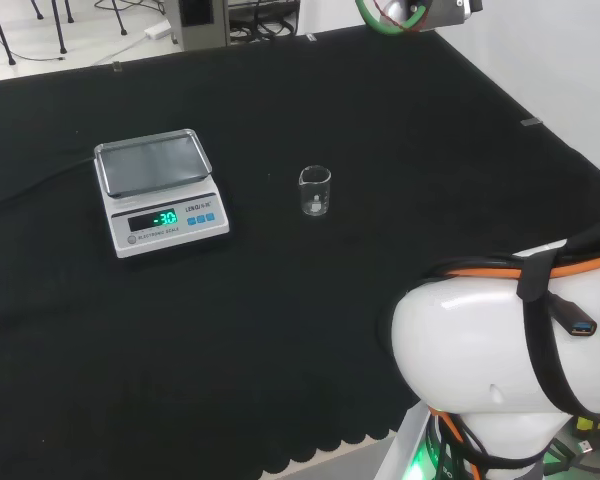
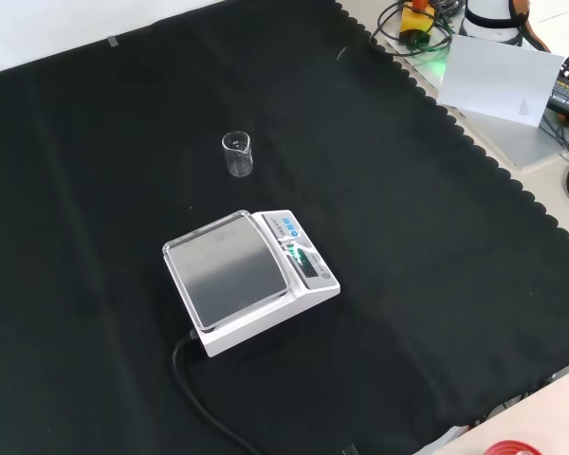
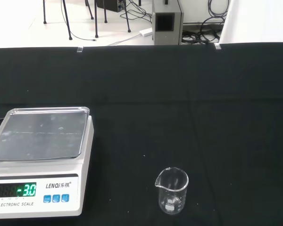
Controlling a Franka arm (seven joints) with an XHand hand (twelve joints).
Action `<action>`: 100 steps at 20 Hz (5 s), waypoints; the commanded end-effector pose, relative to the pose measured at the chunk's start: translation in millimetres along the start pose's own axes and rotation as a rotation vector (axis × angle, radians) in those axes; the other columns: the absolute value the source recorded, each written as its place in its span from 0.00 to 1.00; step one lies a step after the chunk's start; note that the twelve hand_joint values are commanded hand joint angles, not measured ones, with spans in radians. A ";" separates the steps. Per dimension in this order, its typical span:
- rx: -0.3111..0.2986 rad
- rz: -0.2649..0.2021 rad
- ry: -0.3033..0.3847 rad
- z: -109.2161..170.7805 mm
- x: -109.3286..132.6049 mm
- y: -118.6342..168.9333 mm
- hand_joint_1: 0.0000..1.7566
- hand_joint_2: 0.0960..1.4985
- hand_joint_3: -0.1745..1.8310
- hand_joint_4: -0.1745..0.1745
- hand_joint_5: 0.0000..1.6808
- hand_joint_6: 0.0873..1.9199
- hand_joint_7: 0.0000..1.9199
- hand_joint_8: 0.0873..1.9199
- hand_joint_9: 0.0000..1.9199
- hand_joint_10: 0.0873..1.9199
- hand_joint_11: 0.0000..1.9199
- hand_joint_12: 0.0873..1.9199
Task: Pick up the beaker.
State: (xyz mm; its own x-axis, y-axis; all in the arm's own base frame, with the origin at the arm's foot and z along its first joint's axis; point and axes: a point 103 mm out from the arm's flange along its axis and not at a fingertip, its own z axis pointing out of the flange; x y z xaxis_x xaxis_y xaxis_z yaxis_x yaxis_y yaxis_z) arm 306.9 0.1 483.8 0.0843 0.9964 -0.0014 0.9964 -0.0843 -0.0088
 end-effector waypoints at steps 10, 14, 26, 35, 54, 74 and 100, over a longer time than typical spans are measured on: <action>-0.043 -0.009 0.061 -37.6 -0.8 31.8 0.39 0.68 0.04 0.40 0.26 0.09 0.16 0.30 0.20 0.38 0.00 0.74; -0.045 -0.067 0.056 -2.2 8.2 52.6 0.40 0.69 0.03 0.38 0.27 0.10 0.17 0.31 0.21 0.38 0.02 0.74; 0.014 -0.049 -0.015 75.8 10.5 98.7 0.42 0.69 0.02 0.35 0.30 0.11 0.20 0.32 0.24 0.39 0.04 0.74; 0.016 -0.051 -0.293 137.0 30.4 111.9 0.45 0.66 0.00 0.37 0.27 0.12 0.19 0.31 0.23 0.37 0.03 0.74; 0.194 -0.109 -0.109 227.2 11.2 118.2 0.47 0.63 0.00 0.37 0.23 0.11 0.14 0.31 0.20 0.38 0.04 0.73; 0.387 -0.112 -0.133 312.2 5.1 123.9 0.45 0.56 0.00 0.45 0.09 0.00 0.00 0.20 0.02 0.39 0.00 0.74; 0.463 -0.127 -0.148 355.4 -4.9 164.8 0.46 0.55 0.00 0.44 0.14 0.00 0.01 0.24 0.04 0.40 0.00 0.75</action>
State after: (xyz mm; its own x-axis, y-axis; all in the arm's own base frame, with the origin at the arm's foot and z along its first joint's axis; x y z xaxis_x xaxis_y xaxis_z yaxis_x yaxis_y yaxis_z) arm 454.0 -14.8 134.6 -0.0640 0.9924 -0.1055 0.8986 0.0113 -0.4386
